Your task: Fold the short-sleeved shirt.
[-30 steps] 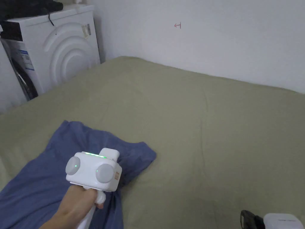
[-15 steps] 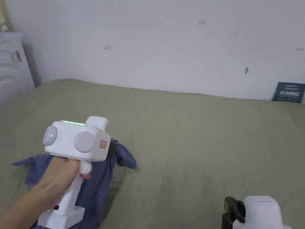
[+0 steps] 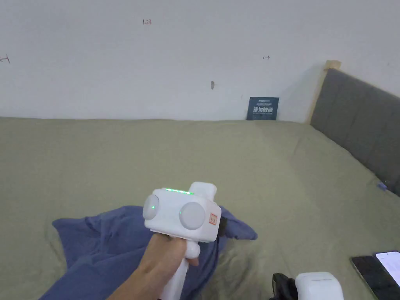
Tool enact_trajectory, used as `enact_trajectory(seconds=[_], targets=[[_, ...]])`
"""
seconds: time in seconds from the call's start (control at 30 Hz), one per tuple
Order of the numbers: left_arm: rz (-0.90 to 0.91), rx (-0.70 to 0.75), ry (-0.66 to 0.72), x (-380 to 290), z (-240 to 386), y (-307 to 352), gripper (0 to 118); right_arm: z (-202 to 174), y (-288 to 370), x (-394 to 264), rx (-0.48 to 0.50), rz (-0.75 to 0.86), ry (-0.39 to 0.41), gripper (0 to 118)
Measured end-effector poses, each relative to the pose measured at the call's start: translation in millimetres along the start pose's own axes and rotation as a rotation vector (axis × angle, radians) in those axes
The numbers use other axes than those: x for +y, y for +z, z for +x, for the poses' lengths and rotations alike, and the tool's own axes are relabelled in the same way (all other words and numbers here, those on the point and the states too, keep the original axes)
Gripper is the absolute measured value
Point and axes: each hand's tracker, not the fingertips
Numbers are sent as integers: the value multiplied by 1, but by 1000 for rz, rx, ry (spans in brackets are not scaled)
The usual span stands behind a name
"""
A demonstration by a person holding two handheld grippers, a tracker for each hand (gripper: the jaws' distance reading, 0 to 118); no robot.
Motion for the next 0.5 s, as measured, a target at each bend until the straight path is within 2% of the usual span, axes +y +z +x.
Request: enact_trajectory(seconds=[0.13, 0.23, 0.27, 0.3, 0.37, 0.4, 0.5], targets=[[-142, 36, 45, -35, -10, -70, 10, 6, -17, -10, -6, -37, -5, 0], [-167, 48, 71, -54, -20, -91, 11, 9, -26, -14, -7, -57, -4, 0], [-159, 45, 73, -56, -23, -91, 18, 9, -28, -14, -6, -59, -4, 0], [-119, 30, 76, -56, -26, -85, 38, 10, -29, -15, -8, -63, -3, 0], [-67, 27, 95, -57, -24, -67, 112, 10, -29, -13, -14, -66, -4, 0], [-42, 22, 97, -57, -27, -54, 118, 9, -27, -12, -17, -64, -9, 0], [62, 93, 77, -58, -30, 4, 118, 6, -18, -7, -19, -43, -16, 0]])
